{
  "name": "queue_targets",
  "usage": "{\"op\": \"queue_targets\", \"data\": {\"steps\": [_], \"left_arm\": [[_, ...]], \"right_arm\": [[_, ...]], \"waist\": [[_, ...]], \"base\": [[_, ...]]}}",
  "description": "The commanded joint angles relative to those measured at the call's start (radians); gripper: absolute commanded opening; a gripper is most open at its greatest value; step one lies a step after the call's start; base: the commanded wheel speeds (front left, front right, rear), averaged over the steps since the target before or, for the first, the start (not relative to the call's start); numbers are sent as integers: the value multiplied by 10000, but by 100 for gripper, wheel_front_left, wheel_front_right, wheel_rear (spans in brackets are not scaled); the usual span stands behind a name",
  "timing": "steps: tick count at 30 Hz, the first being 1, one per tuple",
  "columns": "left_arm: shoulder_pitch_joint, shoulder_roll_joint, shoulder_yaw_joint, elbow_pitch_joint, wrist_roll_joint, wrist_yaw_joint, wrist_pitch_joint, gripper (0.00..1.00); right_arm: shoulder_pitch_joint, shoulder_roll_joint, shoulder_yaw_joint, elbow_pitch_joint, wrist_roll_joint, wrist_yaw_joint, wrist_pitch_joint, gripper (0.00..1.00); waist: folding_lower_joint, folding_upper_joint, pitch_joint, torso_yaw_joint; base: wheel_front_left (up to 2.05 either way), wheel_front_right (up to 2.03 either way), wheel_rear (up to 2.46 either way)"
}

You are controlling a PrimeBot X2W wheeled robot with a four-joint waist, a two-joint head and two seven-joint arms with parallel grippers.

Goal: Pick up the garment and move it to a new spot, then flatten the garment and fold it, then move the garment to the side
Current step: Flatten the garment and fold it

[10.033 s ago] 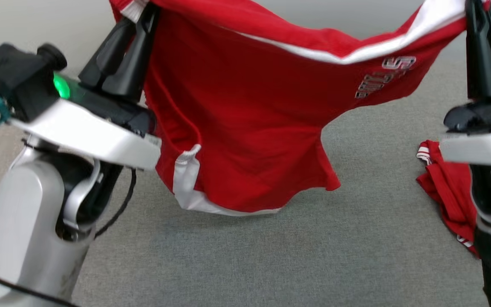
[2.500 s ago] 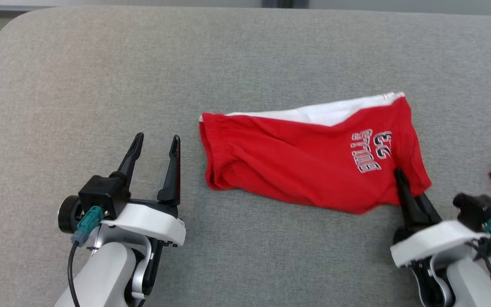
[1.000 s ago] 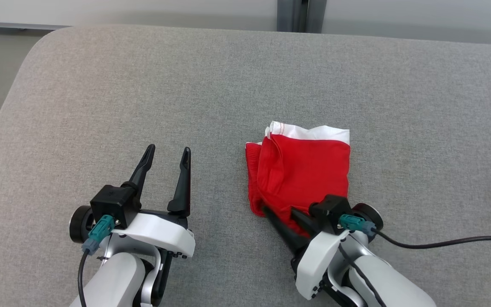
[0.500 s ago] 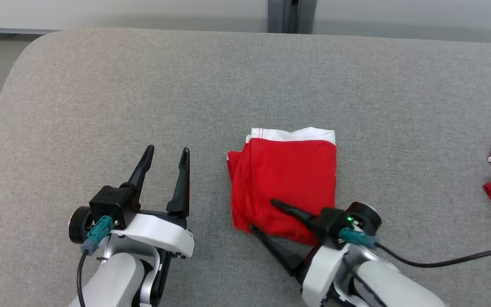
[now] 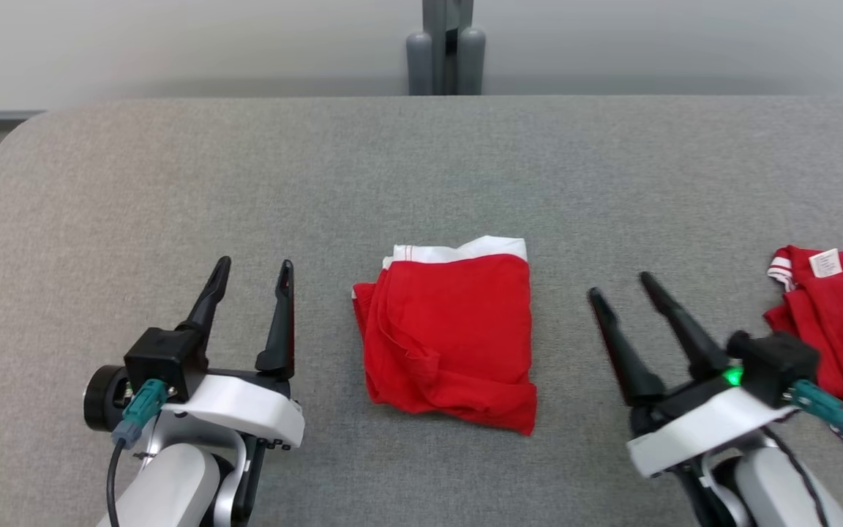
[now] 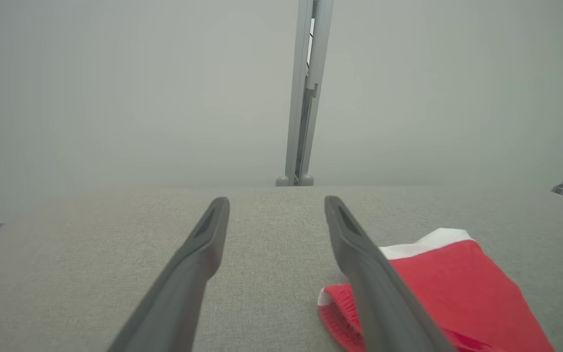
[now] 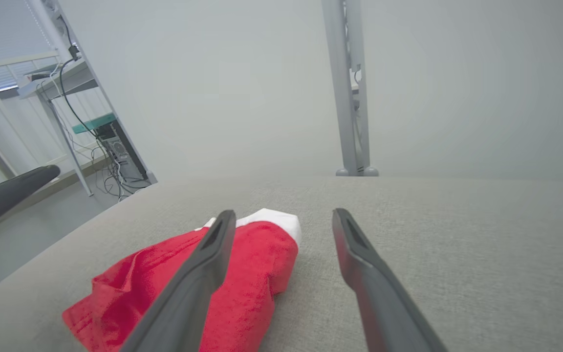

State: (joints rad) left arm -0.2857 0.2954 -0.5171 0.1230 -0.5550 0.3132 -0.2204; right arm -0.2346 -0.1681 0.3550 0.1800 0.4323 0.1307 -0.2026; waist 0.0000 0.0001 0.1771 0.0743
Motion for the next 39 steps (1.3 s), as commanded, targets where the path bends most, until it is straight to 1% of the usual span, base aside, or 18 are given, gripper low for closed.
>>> {"op": "queue_targets", "data": {"steps": [1,2,5,9,18,22,25,30,33,39], "left_arm": [[127,84,66,-41,40,83,-7,100],[144,136,77,-98,75,120,-15,100],[246,286,133,-271,140,221,-64,100],[448,483,88,-537,289,314,-63,100],[1289,939,-15,-1028,452,616,11,100],[1655,1028,-24,-1066,368,763,73,100],[1888,1150,-56,-1076,458,885,139,100],[2142,1196,-82,-1206,372,1023,220,100],[2184,1157,-90,-1268,332,1026,235,100],[1963,1070,-32,-1209,202,832,74,100]], "right_arm": [[181,26,-235,-108,-77,-1,14,100],[301,52,-678,-227,-232,-2,12,100],[649,186,-1509,-557,-587,-1,167,100],[1090,289,-2362,-960,-968,-1,413,100],[2523,522,-3653,-1759,-1652,-1,1019,100],[3022,639,-3912,-2048,-1809,-1,1277,100],[3232,710,-3998,-2222,-1893,-1,1419,100],[3466,808,-4122,-2503,-1979,-1,1641,100],[3535,847,-4160,-2619,-2006,-1,1716,100],[3581,906,-4186,-2752,-1978,-1,1786,100]], "waist": [[0,-1,-148,-143],[0,-1,-204,-193],[0,-1,-383,-337],[0,-1,-621,-489],[0,-1,-1154,-603],[0,-1,-1357,-640],[0,-1,-1513,-673],[0,-1,-1690,-648],[0,-1,-1723,-614],[0,-1,-1717,-521]], "base": [[0,0,0],[0,0,0],[0,0,0],[0,0,0],[0,0,0],[0,0,0],[0,0,0],[0,0,0],[0,0,0],[0,0,0]]}}
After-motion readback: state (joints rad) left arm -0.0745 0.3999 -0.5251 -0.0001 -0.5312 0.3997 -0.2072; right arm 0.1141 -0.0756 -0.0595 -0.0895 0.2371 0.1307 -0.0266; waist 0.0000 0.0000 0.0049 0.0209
